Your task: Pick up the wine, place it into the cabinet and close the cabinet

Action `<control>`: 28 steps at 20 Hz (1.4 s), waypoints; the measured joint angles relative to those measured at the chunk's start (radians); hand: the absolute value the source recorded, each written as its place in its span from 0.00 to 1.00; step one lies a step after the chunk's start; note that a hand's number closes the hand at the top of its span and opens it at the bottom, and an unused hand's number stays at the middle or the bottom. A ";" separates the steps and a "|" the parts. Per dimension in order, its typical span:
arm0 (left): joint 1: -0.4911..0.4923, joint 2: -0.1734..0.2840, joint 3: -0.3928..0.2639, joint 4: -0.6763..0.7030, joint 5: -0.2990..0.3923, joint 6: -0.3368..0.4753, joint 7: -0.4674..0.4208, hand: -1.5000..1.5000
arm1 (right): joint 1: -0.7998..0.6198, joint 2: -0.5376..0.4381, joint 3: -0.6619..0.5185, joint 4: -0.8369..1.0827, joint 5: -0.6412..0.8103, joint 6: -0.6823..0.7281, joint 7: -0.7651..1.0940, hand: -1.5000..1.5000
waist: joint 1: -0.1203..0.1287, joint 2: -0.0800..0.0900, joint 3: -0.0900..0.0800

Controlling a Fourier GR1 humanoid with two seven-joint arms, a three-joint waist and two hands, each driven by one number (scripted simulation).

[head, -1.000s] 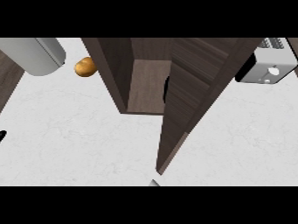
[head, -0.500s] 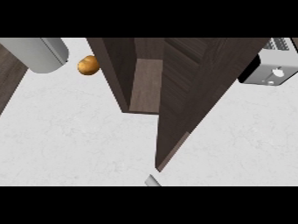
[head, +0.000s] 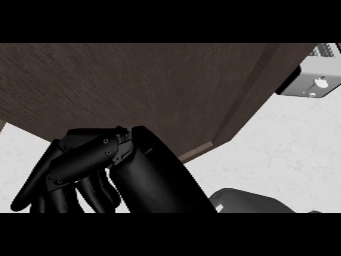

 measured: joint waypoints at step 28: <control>0.059 -0.067 0.210 0.094 -0.029 -0.135 0.134 0.00 | -0.382 0.026 -0.240 0.929 -0.694 0.903 -0.095 1.00 | -0.018 0.004 0.003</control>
